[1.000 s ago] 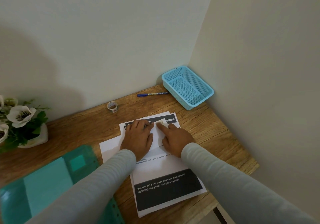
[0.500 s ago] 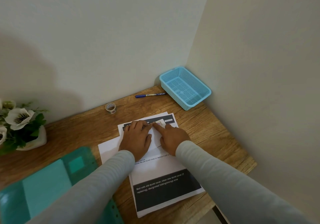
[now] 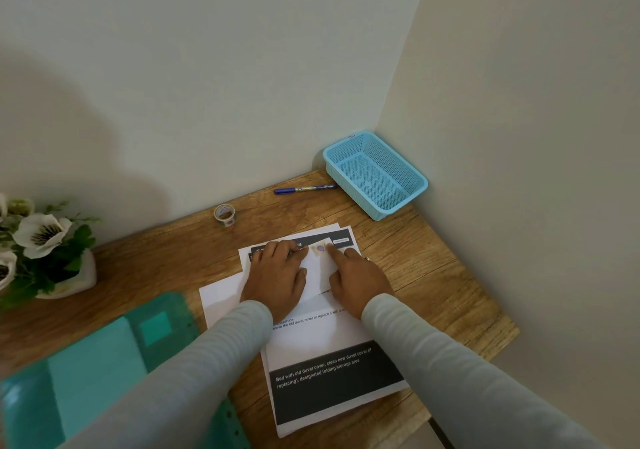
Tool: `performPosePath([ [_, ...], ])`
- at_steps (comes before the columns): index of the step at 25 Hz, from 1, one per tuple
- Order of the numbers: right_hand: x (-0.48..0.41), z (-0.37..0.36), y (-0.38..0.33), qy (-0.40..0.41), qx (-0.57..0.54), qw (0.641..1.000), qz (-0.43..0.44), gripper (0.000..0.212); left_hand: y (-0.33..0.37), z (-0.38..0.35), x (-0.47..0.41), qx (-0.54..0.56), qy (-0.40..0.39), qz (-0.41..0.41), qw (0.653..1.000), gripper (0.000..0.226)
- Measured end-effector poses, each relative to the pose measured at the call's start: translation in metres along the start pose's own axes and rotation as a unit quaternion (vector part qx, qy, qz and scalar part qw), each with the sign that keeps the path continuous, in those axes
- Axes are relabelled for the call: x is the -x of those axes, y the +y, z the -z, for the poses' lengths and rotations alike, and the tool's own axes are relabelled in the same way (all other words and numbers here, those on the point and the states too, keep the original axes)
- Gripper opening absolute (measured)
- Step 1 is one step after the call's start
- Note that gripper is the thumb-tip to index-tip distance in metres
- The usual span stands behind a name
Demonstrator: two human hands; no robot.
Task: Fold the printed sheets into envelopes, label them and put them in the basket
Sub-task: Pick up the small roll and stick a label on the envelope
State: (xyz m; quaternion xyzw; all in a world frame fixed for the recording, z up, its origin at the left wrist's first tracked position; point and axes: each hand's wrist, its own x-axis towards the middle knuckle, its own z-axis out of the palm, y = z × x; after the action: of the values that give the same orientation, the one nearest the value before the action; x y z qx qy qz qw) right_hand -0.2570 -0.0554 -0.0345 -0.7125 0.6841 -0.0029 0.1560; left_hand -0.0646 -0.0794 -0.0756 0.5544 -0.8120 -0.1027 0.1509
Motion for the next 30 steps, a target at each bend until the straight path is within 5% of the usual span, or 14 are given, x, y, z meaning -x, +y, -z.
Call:
performPosePath([
  [20, 0.005, 0.006, -0.008, -0.066, 0.099, 0.991, 0.066, 0.065, 0.001, 0.002, -0.002, -0.008, -0.006, 0.000, 1.000, 0.045],
  [30, -0.007, 0.002, -0.007, -0.048, -0.005, 0.999, -0.003, 0.064, 0.000, 0.001, 0.000, -0.013, -0.001, -0.001, 1.000, 0.045],
])
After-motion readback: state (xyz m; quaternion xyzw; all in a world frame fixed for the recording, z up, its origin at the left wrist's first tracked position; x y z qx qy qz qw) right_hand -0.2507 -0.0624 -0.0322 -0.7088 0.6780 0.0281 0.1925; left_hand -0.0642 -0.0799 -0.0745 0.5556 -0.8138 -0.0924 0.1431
